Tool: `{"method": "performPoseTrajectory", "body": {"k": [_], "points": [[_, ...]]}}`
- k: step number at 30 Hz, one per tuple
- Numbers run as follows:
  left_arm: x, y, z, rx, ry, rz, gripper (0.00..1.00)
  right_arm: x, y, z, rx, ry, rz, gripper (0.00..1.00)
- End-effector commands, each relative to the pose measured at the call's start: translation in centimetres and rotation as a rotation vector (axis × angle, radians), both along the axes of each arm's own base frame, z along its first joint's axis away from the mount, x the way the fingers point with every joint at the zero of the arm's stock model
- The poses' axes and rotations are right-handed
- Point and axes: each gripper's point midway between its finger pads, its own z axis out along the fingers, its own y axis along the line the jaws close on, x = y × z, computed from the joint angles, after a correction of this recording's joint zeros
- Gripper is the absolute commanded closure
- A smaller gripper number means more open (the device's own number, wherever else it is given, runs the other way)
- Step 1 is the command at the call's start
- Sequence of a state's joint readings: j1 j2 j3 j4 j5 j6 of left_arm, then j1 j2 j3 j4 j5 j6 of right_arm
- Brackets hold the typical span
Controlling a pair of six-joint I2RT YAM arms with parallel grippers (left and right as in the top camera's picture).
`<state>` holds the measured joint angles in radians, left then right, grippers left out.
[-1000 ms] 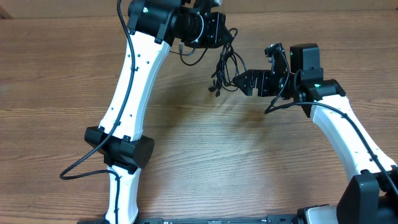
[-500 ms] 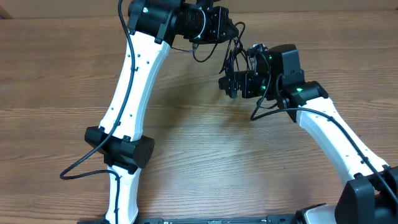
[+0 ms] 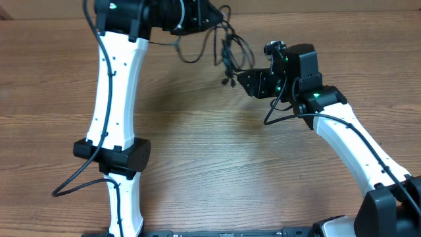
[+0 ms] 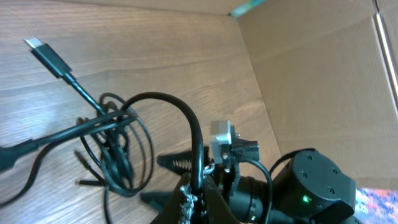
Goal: Untangle cables
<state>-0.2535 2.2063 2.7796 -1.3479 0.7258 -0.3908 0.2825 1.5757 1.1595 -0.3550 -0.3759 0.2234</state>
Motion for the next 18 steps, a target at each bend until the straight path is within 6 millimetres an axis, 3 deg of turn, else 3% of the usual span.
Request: {"method": "performPoseTrajectory", "body": {"k": [1, 2, 8, 9, 10, 11, 12, 14, 18], "points": [[-0.8, -0.3, 1.9, -0.032, -0.038, -0.017, 0.96, 0.5, 1.3, 1.0, 0.001, -0.039, 0.014, 0.92], [-0.8, -0.3, 1.9, -0.031, -0.038, -0.017, 0.96, 0.5, 1.7, 0.8, -0.004, -0.042, 0.017, 0.96], [-1.0, -0.3, 1.7, -0.023, -0.029, -0.022, 0.96, 0.5, 3.4, -0.3, -0.016, -0.041, 0.044, 0.93], [-1.0, -0.2, 1.6, -0.022, -0.028, -0.021, 0.96, 0.5, 3.4, -0.3, -0.015, -0.045, 0.044, 0.74], [-1.1, -0.1, 1.6, -0.021, -0.024, -0.020, 0.96, 0.6, 3.5, -0.2, -0.013, -0.051, 0.043, 0.40], [-1.1, -0.1, 1.5, -0.020, -0.021, -0.020, 0.96, 0.8, 3.6, 0.1, -0.008, -0.063, 0.044, 0.21], [-1.1, -0.1, 1.5, -0.019, -0.019, -0.020, 0.96, 0.9, 3.6, 0.4, -0.004, -0.075, 0.044, 0.09], [-1.2, 0.0, 1.3, -0.013, -0.016, -0.022, 0.96, 1.3, 3.8, 0.9, 0.006, -0.101, 0.044, 0.00], [-1.2, 0.4, 0.6, 0.026, -0.010, -0.003, 0.96, 1.7, 4.8, 2.6, 0.060, -0.168, 0.082, 0.00]]}}
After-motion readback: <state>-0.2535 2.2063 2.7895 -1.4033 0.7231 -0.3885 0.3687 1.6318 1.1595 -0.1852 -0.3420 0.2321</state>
